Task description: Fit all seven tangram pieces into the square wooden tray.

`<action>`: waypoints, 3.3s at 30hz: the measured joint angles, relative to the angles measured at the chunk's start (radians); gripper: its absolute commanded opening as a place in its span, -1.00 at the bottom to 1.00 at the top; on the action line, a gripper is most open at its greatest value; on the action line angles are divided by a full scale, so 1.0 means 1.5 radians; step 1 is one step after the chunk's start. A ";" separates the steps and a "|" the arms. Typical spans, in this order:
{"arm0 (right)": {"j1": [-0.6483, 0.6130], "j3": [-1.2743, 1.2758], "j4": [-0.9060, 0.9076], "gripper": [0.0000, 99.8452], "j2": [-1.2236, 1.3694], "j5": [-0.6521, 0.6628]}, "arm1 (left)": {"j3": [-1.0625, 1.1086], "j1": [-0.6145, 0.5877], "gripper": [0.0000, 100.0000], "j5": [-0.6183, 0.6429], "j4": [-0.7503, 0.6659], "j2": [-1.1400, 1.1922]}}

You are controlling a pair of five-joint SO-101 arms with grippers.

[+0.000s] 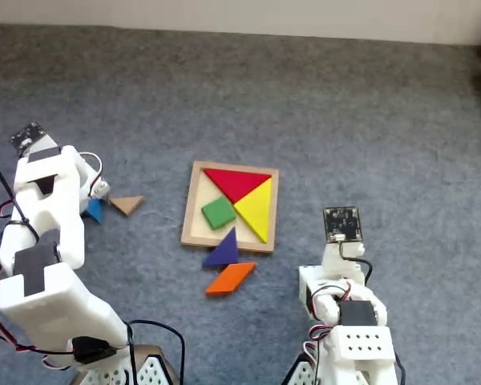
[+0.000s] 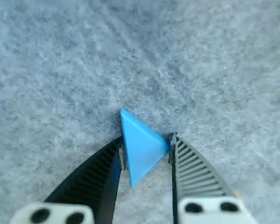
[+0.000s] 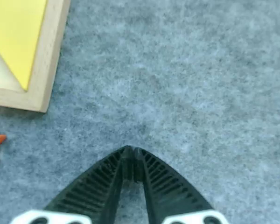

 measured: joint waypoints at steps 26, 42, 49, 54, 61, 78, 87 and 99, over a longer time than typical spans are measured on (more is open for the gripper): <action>0.000 0.000 0.000 -0.94 0.000 0.000 | 0.014 0.316 -0.98 -0.472 -0.006 -0.159; 0.000 0.000 0.000 -0.94 0.000 0.000 | -0.141 0.409 -0.68 -0.535 0.016 0.032; 0.000 0.000 0.000 -0.94 0.000 0.000 | -0.189 0.409 -0.54 -0.497 0.086 0.035; 0.000 0.000 0.000 -0.94 0.000 0.000 | -0.189 0.409 -0.44 -0.458 0.100 0.035; 0.000 0.000 0.000 -0.94 0.000 0.000 | -0.189 0.409 -0.56 -0.437 0.115 0.035; 0.000 0.000 0.000 -0.94 0.000 0.000 | -0.228 0.444 -0.57 -0.476 0.188 0.122; 0.000 0.000 0.000 -0.94 0.000 0.000 | -0.333 0.384 -0.56 -0.480 0.189 0.183; 0.000 0.000 0.000 -0.94 0.000 0.000 | -0.441 0.378 -0.57 -0.485 0.228 0.188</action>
